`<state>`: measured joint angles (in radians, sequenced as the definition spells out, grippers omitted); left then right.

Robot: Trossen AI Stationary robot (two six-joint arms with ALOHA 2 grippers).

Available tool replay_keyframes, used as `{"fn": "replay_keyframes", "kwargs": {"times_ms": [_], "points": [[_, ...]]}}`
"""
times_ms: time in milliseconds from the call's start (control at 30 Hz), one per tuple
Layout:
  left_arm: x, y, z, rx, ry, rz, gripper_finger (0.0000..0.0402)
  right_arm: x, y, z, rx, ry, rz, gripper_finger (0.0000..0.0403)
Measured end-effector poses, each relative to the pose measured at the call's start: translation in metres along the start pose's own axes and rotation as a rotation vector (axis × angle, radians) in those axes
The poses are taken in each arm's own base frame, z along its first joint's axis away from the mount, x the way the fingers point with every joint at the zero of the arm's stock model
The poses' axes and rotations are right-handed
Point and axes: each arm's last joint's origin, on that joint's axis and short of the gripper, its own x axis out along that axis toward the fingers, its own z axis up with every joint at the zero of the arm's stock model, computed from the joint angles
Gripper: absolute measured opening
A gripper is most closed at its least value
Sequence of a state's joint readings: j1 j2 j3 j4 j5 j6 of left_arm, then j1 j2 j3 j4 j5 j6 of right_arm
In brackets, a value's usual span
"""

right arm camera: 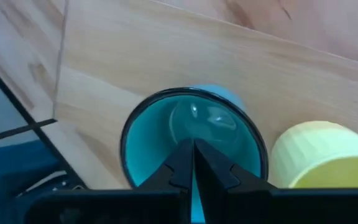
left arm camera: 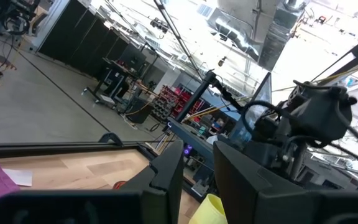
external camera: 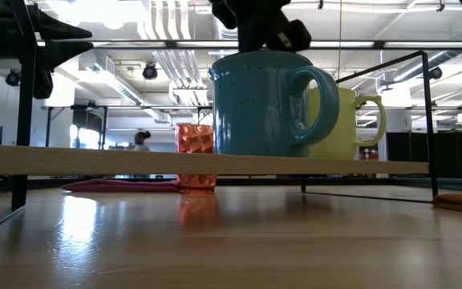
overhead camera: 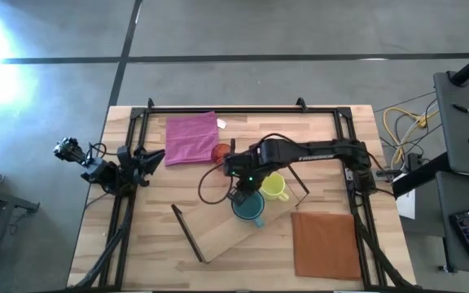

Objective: Stack small to large cups/mugs on shelf
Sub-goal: Put the blue mug on the shelf

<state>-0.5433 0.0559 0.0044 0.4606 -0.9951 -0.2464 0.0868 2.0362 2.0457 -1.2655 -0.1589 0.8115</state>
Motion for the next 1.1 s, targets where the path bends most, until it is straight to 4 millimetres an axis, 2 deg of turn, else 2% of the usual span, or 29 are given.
{"fn": "replay_keyframes", "kwargs": {"times_ms": [367,533,1100], "points": [[0.0,0.0,0.0,-0.004,0.0,-0.001,0.0073,0.032,0.002,0.006,0.003,0.033,-0.042,0.0008],[0.0,0.0,0.0,-0.003,0.0,-0.002,0.0073,0.038,0.002,0.008,0.007,0.023,-0.07,0.0008],[0.0,0.0,0.0,-0.003,0.0,-0.002,0.0073,0.039,0.002,0.015,0.041,-0.045,-0.064,0.0008]]}}
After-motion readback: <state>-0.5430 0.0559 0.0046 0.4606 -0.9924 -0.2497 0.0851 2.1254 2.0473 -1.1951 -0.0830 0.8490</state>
